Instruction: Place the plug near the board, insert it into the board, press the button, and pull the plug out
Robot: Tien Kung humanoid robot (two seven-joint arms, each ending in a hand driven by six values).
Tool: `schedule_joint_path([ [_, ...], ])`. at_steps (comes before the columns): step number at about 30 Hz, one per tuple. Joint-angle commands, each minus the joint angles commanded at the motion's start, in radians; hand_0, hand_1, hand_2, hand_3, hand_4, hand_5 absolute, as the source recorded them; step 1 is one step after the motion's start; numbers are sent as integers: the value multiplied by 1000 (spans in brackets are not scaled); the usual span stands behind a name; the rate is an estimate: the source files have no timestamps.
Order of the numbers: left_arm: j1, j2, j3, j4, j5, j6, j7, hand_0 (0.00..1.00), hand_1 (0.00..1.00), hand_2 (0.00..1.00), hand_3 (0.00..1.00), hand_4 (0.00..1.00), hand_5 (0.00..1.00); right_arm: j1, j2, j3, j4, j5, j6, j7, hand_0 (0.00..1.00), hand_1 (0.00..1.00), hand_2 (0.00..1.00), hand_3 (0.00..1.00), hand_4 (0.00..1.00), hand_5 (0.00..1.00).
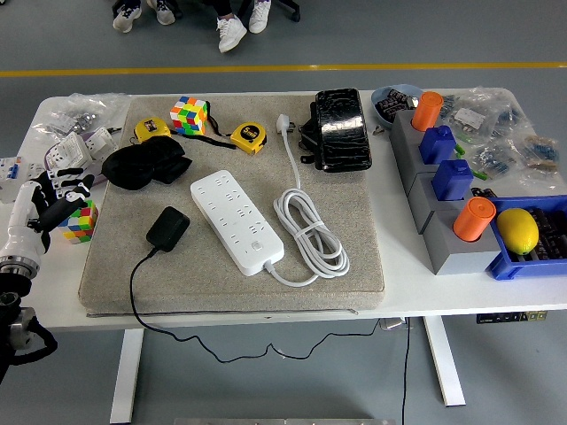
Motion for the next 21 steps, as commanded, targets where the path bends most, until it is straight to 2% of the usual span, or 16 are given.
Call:
schedule_joint_path([
  [21, 0, -4, -2, -19, 4, -6, 11, 373, 453, 525, 559, 795, 329, -4, -9, 25, -11, 29, 0, -2, 550, 614, 563, 514, 862, 398],
])
